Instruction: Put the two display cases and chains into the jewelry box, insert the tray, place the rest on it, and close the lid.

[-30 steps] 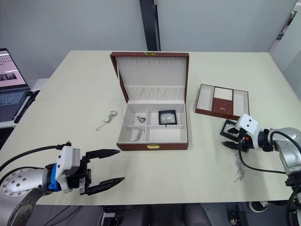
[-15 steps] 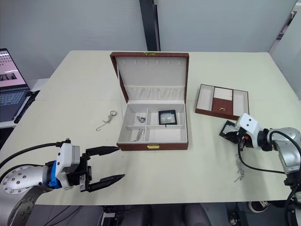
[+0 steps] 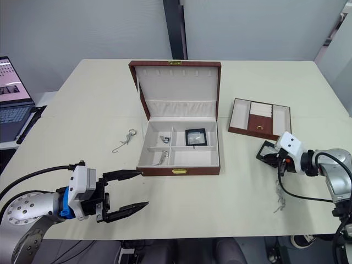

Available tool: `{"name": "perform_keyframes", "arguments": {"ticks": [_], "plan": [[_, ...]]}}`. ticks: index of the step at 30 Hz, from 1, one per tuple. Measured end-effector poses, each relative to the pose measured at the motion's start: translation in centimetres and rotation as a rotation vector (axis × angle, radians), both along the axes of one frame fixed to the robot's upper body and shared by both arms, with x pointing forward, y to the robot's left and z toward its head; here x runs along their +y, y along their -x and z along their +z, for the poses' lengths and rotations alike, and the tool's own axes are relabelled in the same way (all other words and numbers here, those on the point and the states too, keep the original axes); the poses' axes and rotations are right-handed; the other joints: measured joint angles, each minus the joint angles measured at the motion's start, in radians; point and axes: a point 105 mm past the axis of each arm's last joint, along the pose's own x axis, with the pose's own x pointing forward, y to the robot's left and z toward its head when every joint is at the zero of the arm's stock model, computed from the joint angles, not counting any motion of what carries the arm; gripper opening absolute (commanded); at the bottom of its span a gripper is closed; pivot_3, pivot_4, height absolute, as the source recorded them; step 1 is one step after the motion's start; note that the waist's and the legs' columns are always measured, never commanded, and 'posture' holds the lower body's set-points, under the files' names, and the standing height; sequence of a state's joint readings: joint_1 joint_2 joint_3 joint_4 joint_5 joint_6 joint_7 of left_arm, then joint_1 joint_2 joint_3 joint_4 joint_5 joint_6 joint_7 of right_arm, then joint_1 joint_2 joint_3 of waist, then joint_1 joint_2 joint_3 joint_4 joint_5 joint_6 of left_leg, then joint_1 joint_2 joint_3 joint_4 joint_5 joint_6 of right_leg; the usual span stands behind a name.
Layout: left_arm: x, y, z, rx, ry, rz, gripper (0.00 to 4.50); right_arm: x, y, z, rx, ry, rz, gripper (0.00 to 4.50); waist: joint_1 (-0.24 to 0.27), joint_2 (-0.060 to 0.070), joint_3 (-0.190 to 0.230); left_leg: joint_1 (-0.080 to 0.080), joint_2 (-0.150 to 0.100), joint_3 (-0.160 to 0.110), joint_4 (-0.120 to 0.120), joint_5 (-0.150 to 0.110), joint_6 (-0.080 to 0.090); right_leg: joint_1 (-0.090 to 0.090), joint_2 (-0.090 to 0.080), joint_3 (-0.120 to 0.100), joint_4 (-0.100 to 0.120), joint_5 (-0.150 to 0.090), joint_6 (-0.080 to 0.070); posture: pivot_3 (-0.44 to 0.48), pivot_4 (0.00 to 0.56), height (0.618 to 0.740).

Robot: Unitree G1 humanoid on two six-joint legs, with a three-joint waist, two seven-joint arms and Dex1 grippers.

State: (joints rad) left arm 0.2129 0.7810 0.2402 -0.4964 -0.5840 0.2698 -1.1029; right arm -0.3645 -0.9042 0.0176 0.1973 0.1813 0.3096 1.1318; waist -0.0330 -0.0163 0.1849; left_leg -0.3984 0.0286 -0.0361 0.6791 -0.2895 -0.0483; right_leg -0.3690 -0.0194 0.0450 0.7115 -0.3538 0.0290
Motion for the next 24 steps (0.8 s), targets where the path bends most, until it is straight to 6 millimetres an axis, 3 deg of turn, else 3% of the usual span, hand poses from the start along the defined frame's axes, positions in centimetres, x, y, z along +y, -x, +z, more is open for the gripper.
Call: {"name": "perform_keyframes", "arguments": {"ticks": [5,12,19,24], "plan": [[0.3,0.0,-0.5,0.014,0.032,0.032,4.50,1.6,0.6,2.8,-0.007,-0.027,0.059,0.01,-0.002,0.000,0.000,0.000,0.000,0.000,0.000,0.000,0.000,0.000,0.000,0.000,0.000,0.000,0.000,0.000,0.150,0.740],[1.1,0.0,-1.4,0.037,0.088,0.150,4.50,8.4,1.7,8.6,-0.051,-0.086,0.294,0.01,0.000,0.000,0.000,0.000,0.000,-0.002,0.000,0.000,0.000,0.000,0.000,-0.001,0.000,0.000,0.000,0.000,0.150,0.740],[2.1,0.8,-1.8,0.044,0.139,0.315,4.50,14.9,1.6,10.0,-0.031,-0.103,0.513,0.01,-0.004,0.000,0.000,-0.001,0.000,-0.003,0.000,0.000,0.000,0.000,0.000,0.000,0.000,0.000,0.000,0.000,0.150,0.740],[2.3,1.6,-1.7,0.042,0.167,0.392,4.50,18.1,0.8,9.9,-0.013,-0.083,0.568,0.01,0.001,0.000,0.000,-0.001,0.000,-0.004,0.000,0.000,0.000,0.000,-0.001,-0.001,-0.001,0.000,0.000,0.000,0.150,0.740]]}}
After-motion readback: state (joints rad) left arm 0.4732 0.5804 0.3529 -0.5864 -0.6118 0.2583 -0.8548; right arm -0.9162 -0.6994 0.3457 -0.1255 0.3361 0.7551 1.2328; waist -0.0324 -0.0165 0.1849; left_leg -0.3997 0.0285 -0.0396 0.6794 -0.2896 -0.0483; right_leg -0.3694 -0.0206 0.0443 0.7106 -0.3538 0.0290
